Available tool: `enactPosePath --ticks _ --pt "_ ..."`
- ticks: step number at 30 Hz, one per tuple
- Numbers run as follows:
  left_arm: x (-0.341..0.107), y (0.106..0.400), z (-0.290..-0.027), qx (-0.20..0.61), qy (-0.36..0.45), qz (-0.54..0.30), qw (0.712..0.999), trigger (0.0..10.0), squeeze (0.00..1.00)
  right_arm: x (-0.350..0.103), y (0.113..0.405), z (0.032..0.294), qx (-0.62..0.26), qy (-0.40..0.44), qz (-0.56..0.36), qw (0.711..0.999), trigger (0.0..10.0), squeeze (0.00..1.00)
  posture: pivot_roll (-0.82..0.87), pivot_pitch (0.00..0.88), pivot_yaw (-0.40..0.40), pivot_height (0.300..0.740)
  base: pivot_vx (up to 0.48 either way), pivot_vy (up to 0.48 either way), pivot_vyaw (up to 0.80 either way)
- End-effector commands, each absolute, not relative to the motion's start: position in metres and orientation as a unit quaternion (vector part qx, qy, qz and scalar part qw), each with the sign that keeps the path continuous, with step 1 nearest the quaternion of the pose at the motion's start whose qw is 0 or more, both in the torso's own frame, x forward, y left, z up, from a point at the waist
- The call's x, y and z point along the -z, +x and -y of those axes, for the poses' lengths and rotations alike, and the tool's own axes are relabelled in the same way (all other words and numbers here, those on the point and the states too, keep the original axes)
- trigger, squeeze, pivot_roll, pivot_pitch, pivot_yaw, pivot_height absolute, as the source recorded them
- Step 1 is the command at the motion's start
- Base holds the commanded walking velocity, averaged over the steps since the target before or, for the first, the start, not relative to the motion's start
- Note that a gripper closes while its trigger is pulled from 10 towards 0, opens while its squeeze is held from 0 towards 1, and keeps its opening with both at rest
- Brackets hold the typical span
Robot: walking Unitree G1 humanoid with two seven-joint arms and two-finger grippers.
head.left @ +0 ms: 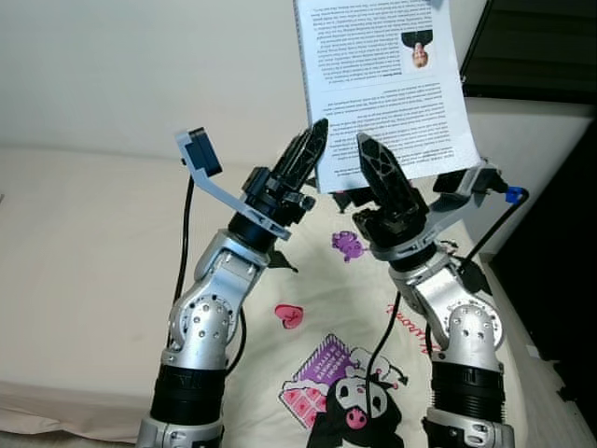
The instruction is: Clean up the room
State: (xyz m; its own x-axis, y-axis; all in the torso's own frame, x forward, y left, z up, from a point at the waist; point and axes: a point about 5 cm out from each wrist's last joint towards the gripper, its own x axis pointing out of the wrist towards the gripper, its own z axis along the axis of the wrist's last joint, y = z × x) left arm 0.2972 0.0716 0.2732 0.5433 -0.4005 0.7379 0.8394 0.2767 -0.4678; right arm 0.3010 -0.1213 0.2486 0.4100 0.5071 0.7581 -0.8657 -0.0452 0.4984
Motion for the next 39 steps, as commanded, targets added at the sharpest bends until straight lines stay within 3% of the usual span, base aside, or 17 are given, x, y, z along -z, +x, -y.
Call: enactPosePath --ticks 1,4,6,7,8,9,10,20,31,36,37,39 --pt "-0.276 0.297 -0.078 0.397 -0.447 0.271 0.754 10.0 0.0 -0.252 0.303 0.129 -0.5 0.516 0.195 0.668 7.2 0.0 -0.02 0.032 -0.045 0.74 0.0 0.0 0.0" --pt "-0.276 0.303 -0.091 0.371 -0.444 0.283 0.765 10.0 0.0 -0.25 0.306 0.132 -0.487 0.521 0.195 0.673 7.8 0.0 -0.03 0.033 -0.044 0.74 0.0 0.0 0.0" --pt "-0.276 0.304 -0.094 0.365 -0.444 0.286 0.767 10.0 0.0 -0.25 0.306 0.132 -0.485 0.522 0.195 0.674 7.4 0.0 -0.02 0.034 -0.046 0.74 0.0 0.0 0.0" --pt "-0.277 0.306 -0.098 0.36 -0.444 0.29 0.768 10.0 0.0 -0.249 0.306 0.133 -0.484 0.523 0.194 0.675 6.1 0.0 -0.02 0.034 -0.046 0.74 0.0 0.0 0.0" --pt "-0.277 0.306 -0.098 0.36 -0.444 0.29 0.768 10.0 0.0 -0.249 0.306 0.133 -0.484 0.523 0.194 0.675 6.1 0.0 -0.02 0.034 -0.046 0.74 0.0 0.0 0.0" --pt "-0.277 0.306 -0.101 0.357 -0.446 0.292 0.767 10.0 0.0 -0.248 0.306 0.133 -0.48 0.523 0.194 0.677 1.6 0.0 -0.02 0.034 -0.048 0.74 0.0 0.0 0.0" --pt "-0.278 0.306 -0.102 0.357 -0.446 0.293 0.767 10.0 0.0 -0.248 0.306 0.134 -0.478 0.522 0.194 0.679 0.0 0.0 -0.02 0.033 -0.049 0.74 0.0 0.0 0.0" --pt "-0.27 0.3 -0.091 0.379 -0.442 0.277 0.764 10.0 0.0 -0.251 0.309 0.136 -0.472 0.519 0.203 0.683 0.0 0.0 -0.02 0.031 -0.052 0.74 0.0 0.0 0.0" --pt "-0.265 0.285 -0.077 0.453 -0.439 0.262 0.731 10.0 0.0 -0.254 0.316 0.139 -0.459 0.511 0.204 0.697 0.0 0.0 -0.01 0.017 -0.057 0.74 0.0 0.0 0.0" --pt "-0.259 0.283 -0.072 0.468 -0.433 0.241 0.732 10.0 0.0 -0.252 0.318 0.137 -0.453 0.5 0.197 0.712 0.0 0.0 -0.01 0.016 -0.054 0.74 0.0 0.0 0.0" --pt "-0.257 0.283 -0.071 0.472 -0.436 0.233 0.73 10.0 0.74 -0.25 0.32 0.137 -0.445 0.496 0.194 0.72 0.0 0.0 -0.01 0.017 -0.054 0.74 0.0 0.0 0.0" --pt "-0.255 0.282 -0.071 0.476 -0.44 0.226 0.727 10.0 0.74 -0.248 0.322 0.137 -0.437 0.493 0.191 0.727 0.0 0.0 -0.01 0.017 -0.054 0.74 0.0 0.0 0.0"
